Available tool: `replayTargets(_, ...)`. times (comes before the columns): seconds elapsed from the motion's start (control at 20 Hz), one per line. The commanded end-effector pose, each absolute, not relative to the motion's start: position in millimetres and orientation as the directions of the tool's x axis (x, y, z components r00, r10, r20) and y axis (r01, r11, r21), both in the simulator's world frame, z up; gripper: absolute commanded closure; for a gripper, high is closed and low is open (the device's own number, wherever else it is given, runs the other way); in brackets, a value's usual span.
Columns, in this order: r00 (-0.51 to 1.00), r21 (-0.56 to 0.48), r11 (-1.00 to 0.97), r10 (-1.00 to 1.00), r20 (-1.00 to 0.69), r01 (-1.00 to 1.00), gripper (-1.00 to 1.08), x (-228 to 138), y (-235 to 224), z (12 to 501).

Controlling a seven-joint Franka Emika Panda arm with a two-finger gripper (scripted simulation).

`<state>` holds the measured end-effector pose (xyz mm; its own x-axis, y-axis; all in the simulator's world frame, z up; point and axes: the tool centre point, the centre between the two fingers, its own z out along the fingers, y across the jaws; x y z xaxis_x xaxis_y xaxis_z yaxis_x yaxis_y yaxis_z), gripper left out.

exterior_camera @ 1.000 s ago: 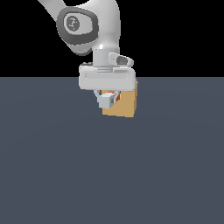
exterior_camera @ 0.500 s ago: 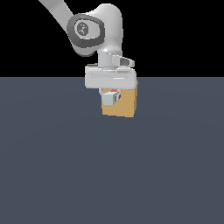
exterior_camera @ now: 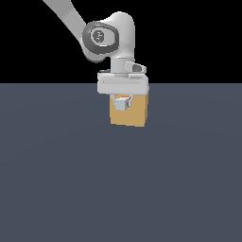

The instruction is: Insert the peg into the horizontal hole in a box.

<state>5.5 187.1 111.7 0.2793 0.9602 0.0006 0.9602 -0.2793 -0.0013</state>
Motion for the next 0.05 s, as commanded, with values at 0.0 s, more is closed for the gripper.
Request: replayTargets(0.0, 0.281, 0.001, -0.281, 0.960, 0.002, 0.960, 1.08, 7.6, 189.1, 113.2)
